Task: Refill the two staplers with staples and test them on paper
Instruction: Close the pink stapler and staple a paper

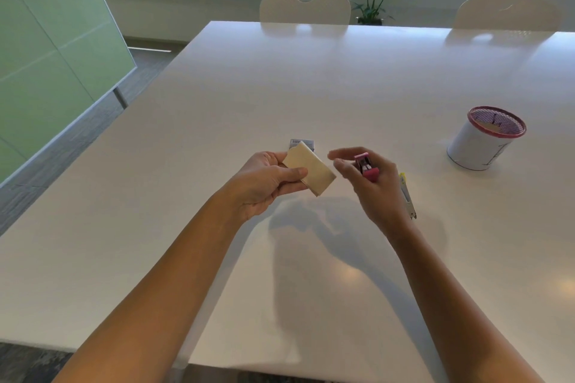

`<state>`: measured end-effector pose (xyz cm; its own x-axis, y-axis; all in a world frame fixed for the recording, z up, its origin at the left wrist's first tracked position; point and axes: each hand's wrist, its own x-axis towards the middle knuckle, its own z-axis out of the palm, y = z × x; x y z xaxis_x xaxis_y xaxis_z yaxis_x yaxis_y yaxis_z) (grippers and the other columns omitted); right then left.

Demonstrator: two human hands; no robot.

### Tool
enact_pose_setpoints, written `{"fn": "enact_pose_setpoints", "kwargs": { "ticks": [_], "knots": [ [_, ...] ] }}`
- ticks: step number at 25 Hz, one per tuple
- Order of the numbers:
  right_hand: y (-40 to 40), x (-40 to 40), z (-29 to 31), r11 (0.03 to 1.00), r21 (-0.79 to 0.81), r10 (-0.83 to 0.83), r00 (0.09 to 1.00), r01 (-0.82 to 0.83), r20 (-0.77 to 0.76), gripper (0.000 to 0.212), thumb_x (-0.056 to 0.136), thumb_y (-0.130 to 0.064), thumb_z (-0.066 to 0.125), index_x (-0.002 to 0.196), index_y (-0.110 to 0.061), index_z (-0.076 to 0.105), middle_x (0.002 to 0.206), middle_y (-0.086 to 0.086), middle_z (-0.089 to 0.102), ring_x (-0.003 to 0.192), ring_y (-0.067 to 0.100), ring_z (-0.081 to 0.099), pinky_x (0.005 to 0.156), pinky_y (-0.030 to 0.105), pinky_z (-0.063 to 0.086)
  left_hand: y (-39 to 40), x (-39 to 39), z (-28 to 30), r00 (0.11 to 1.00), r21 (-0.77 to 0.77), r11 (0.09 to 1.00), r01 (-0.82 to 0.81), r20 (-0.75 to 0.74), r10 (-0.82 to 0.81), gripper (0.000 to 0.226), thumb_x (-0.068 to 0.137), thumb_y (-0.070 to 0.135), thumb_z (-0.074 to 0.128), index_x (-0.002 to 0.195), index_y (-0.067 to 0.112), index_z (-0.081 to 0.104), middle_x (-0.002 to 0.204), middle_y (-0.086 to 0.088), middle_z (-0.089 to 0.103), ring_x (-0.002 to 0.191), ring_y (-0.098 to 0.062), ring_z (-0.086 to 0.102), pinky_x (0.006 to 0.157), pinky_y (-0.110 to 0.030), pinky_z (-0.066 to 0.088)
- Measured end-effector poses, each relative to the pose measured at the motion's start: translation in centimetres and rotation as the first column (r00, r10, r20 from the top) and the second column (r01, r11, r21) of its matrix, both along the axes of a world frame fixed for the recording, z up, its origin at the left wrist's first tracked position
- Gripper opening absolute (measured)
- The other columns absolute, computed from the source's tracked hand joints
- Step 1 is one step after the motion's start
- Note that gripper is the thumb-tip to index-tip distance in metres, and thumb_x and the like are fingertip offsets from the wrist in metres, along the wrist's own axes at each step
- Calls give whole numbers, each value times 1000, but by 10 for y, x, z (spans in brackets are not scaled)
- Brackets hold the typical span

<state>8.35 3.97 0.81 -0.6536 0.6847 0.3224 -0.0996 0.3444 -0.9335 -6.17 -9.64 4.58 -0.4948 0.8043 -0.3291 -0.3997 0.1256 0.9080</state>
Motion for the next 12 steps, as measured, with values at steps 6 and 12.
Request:
{"fn": "enact_pose_setpoints", "kwargs": {
  "ticks": [6,12],
  "knots": [
    [-1,-4,-1,983,-171,86,989,-64,124,6,81,-39,79,84,-35,78,74,-7,75,66,4,64,61,13,48,2,6,-4,977,-27,999,33,-208,-38,33,91,-7,64,123,0,65,110,-14,74,99,-21,74,79,-27,61],
    [-2,-10,5,963,-266,72,994,-46,88,8,79,-19,82,74,-19,76,71,-3,74,69,8,63,65,16,51,2,8,-4,965,-15,999,37,-258,-39,29,91,-3,66,119,4,68,107,-10,75,98,-19,74,78,-26,60]
  ]
}}
